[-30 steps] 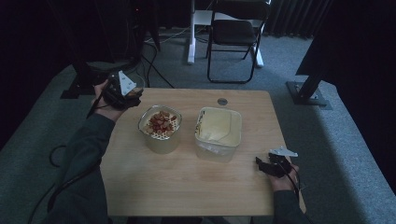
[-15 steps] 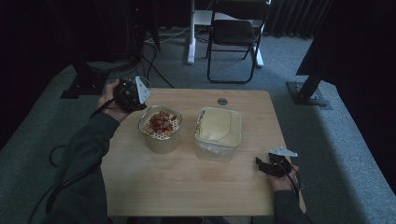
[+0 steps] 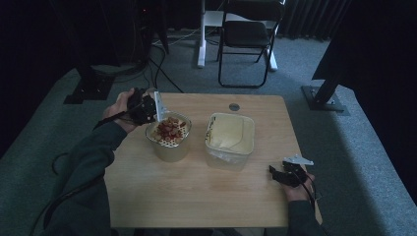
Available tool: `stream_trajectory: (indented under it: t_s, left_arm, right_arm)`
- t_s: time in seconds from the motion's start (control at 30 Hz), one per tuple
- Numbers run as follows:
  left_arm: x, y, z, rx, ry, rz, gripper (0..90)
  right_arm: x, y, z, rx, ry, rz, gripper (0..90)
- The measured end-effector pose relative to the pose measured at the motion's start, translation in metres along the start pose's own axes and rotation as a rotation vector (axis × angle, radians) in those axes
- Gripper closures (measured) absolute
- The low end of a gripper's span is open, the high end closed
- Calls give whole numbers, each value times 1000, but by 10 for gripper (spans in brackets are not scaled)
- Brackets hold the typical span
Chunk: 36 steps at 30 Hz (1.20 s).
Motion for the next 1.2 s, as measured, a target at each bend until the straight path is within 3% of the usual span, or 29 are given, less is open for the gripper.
stream_trajectory:
  t_s: [0.17,0.33,0.53,0.83,1.03,1.2]
  left_arm:
    - [1,5,2,-78,-13,11,334]
    - [3,12,5,-218,-29,51,338]
    - [7,16,10,-324,-32,83,343]
    - [10,16,8,-420,-45,117,347]
    - [10,14,8,-406,-44,120,351]
    - [12,16,10,-445,-42,130,351]
  right_arm:
    - [0,0,0,0,0,0,344]
    - [0,0,0,2,1,0,344]
    - [0,0,0,1,1,0,345]
    - [0,0,0,1,2,0,344]
    - [0,0,0,2,2,0,344]
    - [0,0,0,1,1,0,344]
Point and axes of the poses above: each handheld gripper's, and its own axes: x roughly backward along the jaws, z roughly out of its top, y roughly to its right, the point moved 9 cm from there along -x, roughly forward along the jaws, and after that the axes turned 11 degrees about x, right-handed, at the moved point
